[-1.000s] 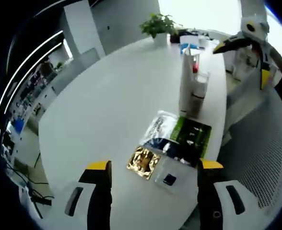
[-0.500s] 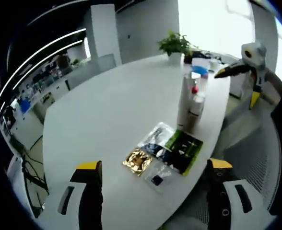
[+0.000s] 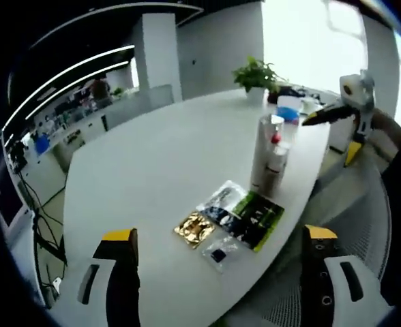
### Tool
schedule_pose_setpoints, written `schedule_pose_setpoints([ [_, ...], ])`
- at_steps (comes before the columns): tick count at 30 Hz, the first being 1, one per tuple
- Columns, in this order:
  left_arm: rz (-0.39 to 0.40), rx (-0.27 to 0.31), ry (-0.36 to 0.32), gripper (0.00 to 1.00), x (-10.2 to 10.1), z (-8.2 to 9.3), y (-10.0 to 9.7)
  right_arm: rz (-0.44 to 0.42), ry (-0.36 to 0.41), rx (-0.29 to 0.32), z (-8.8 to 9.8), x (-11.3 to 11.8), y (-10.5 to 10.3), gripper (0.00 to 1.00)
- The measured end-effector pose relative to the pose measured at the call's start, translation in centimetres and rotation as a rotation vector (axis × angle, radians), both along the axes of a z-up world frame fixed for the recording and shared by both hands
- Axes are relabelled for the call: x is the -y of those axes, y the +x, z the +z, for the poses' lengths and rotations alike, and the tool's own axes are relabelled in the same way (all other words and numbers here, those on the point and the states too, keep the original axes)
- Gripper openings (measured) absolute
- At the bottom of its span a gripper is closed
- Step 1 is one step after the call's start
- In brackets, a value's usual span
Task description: Arrange the skincare products in the storage area until every visible bottle or jar stands upright without overlapping.
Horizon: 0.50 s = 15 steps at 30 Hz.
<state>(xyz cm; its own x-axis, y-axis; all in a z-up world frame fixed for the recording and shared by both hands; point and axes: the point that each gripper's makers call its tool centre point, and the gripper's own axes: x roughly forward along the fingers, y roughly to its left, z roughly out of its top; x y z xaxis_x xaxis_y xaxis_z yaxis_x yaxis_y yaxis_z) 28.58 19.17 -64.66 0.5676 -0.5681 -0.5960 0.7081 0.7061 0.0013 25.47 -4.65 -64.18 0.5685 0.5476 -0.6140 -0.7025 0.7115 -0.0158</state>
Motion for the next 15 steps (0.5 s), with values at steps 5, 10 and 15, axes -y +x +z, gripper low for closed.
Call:
schedule_pose_setpoints([
  [5, 0.073, 0.023, -0.051, 0.97, -1.0, 0.7, 0.0, -0.069, -0.006, 0.01, 0.2, 0.3, 0.6, 1.0],
  [10, 0.105, 0.049, -0.061, 0.97, -1.8, 1.4, 0.1, -0.088, -0.019, 0.034, 0.4, -0.2, 0.4, 1.0],
  [15, 0.112, 0.066, -0.039, 0.97, -2.3, 1.4, 0.0, -0.105, -0.003, 0.056, 0.7, -1.0, 0.5, 1.0],
])
